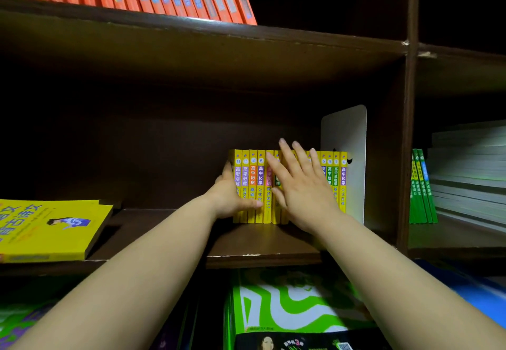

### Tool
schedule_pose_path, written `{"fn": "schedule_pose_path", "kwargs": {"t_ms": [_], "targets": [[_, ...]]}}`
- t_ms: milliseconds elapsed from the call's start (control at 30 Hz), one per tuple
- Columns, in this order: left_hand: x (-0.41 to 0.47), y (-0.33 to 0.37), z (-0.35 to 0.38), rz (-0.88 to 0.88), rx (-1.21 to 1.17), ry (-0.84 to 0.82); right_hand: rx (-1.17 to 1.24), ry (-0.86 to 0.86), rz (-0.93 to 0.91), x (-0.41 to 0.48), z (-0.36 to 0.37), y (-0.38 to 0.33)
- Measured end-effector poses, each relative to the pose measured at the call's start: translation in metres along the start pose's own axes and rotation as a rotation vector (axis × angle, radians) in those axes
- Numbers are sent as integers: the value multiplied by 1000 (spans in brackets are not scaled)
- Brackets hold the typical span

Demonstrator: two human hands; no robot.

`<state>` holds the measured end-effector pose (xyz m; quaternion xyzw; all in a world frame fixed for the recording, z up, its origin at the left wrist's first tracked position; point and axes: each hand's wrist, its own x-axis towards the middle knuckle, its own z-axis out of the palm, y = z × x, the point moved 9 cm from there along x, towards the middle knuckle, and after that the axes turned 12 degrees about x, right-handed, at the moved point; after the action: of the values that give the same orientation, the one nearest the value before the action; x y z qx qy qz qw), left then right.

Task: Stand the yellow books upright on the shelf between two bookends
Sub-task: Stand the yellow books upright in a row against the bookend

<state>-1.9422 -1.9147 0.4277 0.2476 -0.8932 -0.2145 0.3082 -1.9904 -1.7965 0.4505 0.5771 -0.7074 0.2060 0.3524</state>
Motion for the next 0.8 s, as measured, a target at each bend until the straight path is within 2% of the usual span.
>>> {"fn": "schedule_pose_path", "kwargs": {"t_ms": [200,400,800], "targets": [[-6,5,-4,7,3,30,35,-7,11,-1,-3,-1],[-4,10,-3,40,-3,42,204,20,138,-2,-2,17],[-5,6,-11,50,-4,76,243,72,143,-1,1,16]]}}
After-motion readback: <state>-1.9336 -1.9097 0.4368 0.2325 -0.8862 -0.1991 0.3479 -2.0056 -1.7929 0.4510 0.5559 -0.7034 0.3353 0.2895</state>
